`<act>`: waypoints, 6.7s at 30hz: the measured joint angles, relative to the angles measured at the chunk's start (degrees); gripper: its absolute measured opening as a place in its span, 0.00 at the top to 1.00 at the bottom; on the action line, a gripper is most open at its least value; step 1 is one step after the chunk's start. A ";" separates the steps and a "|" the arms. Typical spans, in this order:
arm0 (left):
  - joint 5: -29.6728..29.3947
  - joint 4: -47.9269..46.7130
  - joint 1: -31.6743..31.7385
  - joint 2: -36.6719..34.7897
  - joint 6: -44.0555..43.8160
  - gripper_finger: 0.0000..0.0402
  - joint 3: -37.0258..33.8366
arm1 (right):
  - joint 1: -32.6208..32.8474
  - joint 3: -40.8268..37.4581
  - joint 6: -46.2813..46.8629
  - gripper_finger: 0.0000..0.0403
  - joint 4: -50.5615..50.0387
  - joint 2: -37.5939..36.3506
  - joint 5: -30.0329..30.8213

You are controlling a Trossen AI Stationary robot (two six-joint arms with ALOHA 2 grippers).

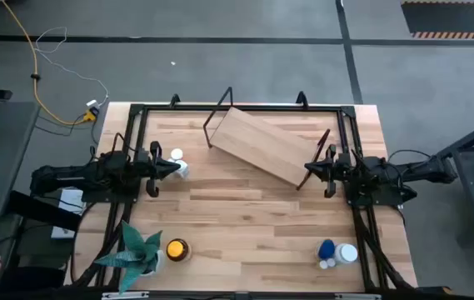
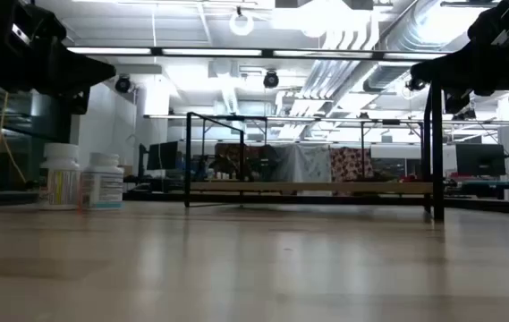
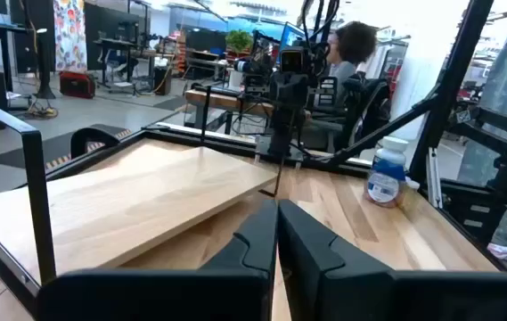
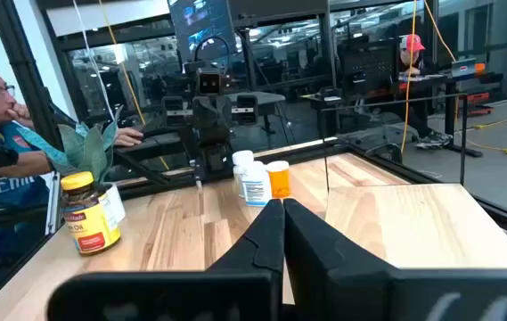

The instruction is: Pick and place medicine bottles onto shelf by color

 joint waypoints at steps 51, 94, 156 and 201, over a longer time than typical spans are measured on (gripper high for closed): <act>0.00 0.00 0.01 0.02 -0.01 0.99 0.00 | -0.02 -0.02 0.02 1.00 0.00 0.00 0.00; -0.02 0.00 0.00 0.00 0.00 0.99 0.01 | -0.02 0.00 0.02 1.00 0.00 0.00 0.01; -0.02 0.20 0.01 0.02 -0.02 0.99 0.00 | -0.01 -0.01 0.01 1.00 0.00 0.00 0.01; -1.51 3.59 0.00 0.01 -6.09 0.46 0.12 | -0.01 -0.02 0.00 1.00 0.00 0.00 0.01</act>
